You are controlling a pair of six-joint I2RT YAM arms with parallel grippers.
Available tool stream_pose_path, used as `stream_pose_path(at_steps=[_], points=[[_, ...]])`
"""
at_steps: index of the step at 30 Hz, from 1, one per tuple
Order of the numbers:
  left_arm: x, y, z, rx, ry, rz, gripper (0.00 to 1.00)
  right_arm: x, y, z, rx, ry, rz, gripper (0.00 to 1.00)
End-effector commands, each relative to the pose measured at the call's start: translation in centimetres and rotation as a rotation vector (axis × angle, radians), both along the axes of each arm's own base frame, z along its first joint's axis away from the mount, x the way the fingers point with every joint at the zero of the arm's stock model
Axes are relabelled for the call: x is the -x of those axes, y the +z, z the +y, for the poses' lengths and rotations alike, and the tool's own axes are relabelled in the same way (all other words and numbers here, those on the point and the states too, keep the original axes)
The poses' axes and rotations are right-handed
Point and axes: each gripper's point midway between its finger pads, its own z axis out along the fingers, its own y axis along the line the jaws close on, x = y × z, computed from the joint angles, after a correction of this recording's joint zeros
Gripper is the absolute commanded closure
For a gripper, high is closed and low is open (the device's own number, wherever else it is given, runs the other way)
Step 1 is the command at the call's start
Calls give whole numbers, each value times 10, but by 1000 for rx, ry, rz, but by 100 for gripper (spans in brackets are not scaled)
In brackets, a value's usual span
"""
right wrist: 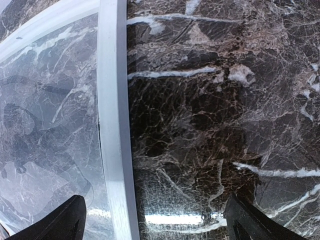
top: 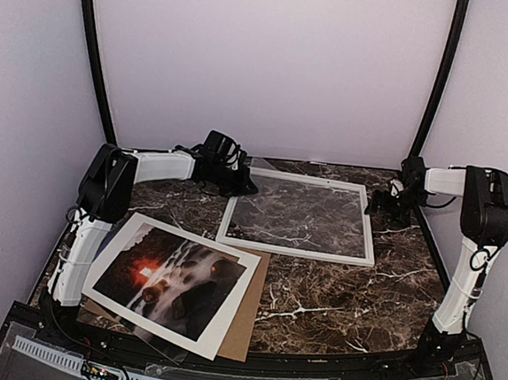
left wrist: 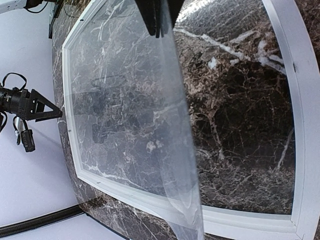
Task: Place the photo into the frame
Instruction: Place the glass panel in the frame body.
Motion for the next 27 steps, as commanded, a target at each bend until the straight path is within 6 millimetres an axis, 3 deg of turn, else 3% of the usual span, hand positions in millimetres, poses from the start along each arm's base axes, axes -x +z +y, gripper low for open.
stream_pose_path(at_steps=[1, 27], points=[[0, 6, 1, -3, -9, -8, 100, -4, 10, 2, 5, 7, -26, 1], [3, 4, 3, -12, -6, 11, 100, -8, 15, 1, 6, -2, -38, 1]])
